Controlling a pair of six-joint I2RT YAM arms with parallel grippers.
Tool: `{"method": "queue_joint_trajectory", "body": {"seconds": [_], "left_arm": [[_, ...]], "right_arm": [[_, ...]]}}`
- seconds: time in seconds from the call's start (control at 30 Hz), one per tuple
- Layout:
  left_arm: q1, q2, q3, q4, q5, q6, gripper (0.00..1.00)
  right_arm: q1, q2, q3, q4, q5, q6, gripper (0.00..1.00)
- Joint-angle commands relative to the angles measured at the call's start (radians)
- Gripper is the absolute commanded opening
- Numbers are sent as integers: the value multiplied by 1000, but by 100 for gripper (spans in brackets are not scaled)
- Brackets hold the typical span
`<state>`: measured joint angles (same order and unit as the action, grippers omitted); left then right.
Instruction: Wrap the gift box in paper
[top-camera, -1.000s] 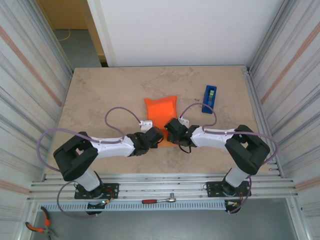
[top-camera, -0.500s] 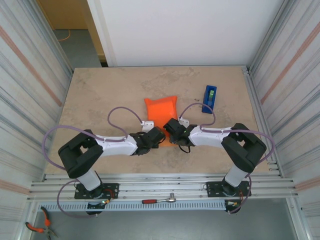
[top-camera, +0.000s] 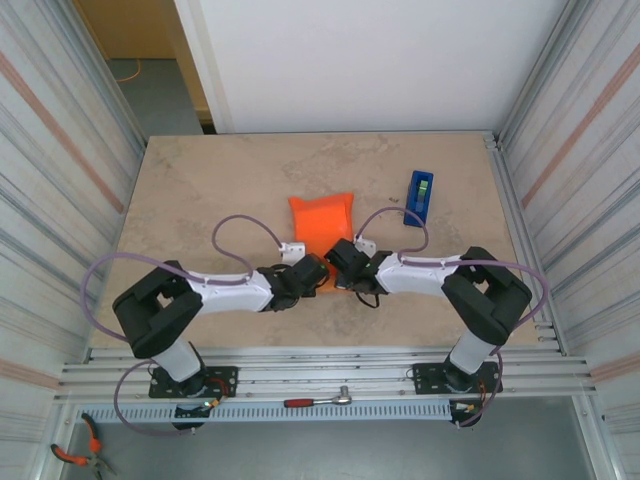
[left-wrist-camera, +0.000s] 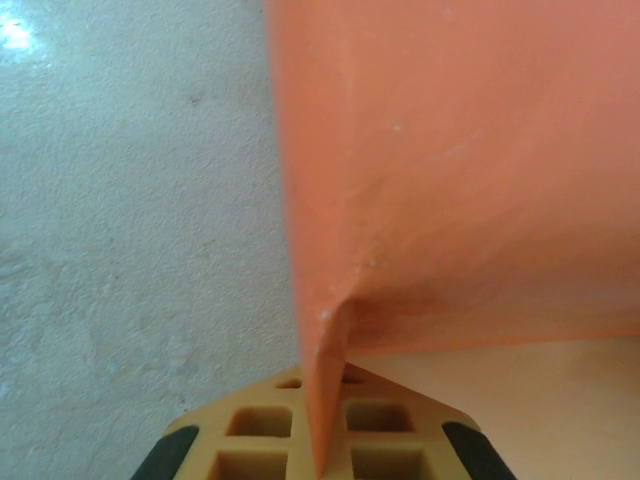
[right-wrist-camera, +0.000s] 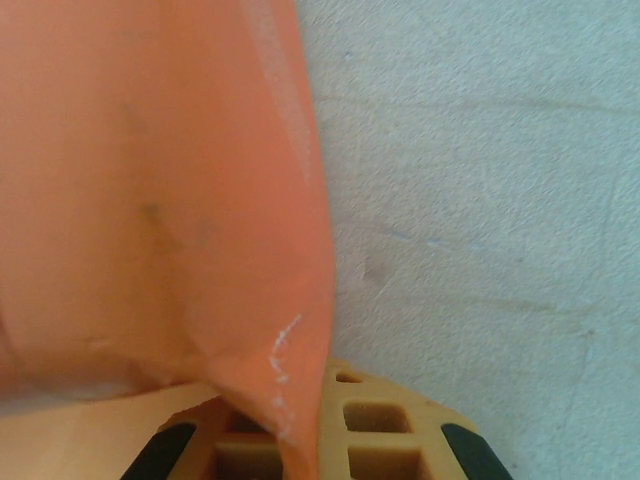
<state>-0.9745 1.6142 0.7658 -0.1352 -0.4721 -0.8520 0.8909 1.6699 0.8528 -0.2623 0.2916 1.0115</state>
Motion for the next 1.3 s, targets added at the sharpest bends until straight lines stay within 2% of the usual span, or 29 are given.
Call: {"method": "queue_joint_trajectory", "body": {"seconds": [0.0, 0.13, 0.23, 0.4, 0.53, 0.6, 0.83, 0.97, 1.17, 1.27], "left_arm": [[-1, -50, -25, -35, -14, -46, 5], [-6, -73, -44, -40, -14, -59, 6], [-4, -95, -45, -53, -19, -49, 9], [5, -167, -57, -64, -7, -1, 22], [27, -222, -71, -57, 57, 37, 33], [30, -236, -64, -62, 69, 43, 37], [39, -238, -44, -65, 78, 65, 45], [73, -275, -5, -118, 97, 107, 53], [257, -320, 50, -118, 299, 206, 63], [353, -281, 104, -96, 389, 267, 67]], "right_arm": [[21, 12, 4, -21, 2, 8, 0], [22, -11, -11, -31, 6, 12, 12], [16, -39, -24, -34, 2, 9, 27], [7, -87, -29, -46, -18, -13, 48], [6, -124, -40, -46, -22, -18, 59], [3, -125, -38, -41, -22, -16, 61], [-21, -76, -24, -36, -25, -12, 64], [-21, -120, -56, -32, -36, -20, 64], [-54, -264, -95, -57, -52, -50, 65], [-133, -309, -73, -59, -99, -100, 75]]}}
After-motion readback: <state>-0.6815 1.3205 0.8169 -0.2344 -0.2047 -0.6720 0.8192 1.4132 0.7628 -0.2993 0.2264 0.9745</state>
